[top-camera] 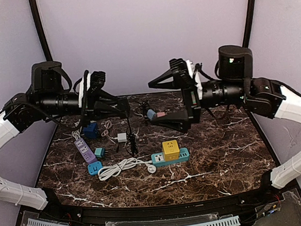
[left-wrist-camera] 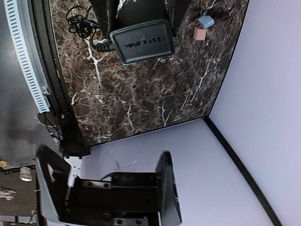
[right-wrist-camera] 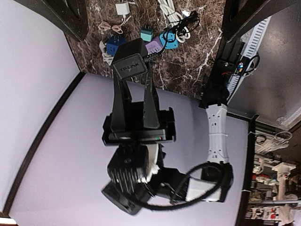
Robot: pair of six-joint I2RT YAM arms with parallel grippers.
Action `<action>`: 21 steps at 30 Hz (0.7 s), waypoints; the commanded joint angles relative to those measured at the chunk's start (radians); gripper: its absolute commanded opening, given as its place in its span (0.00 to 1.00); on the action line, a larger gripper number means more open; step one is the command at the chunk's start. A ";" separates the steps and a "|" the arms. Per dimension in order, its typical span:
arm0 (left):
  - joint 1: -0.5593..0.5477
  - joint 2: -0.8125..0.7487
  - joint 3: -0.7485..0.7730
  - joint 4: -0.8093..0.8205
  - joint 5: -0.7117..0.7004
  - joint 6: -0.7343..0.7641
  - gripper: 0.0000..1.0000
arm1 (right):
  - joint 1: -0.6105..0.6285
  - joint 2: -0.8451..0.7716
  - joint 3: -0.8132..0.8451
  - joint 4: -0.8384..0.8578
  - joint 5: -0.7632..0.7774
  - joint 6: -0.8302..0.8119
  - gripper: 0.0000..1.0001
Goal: Insert the plug
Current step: Pick up the plug from the center of the board.
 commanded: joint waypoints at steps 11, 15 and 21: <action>-0.007 -0.027 0.003 -0.023 0.319 -0.028 0.01 | -0.038 0.142 0.183 -0.178 -0.092 -0.050 0.82; -0.007 -0.019 0.004 0.015 0.323 -0.096 0.01 | -0.036 0.147 0.119 -0.063 -0.175 0.024 0.77; -0.007 -0.014 -0.003 0.046 0.311 -0.122 0.01 | -0.034 0.155 0.075 0.049 -0.170 0.078 0.61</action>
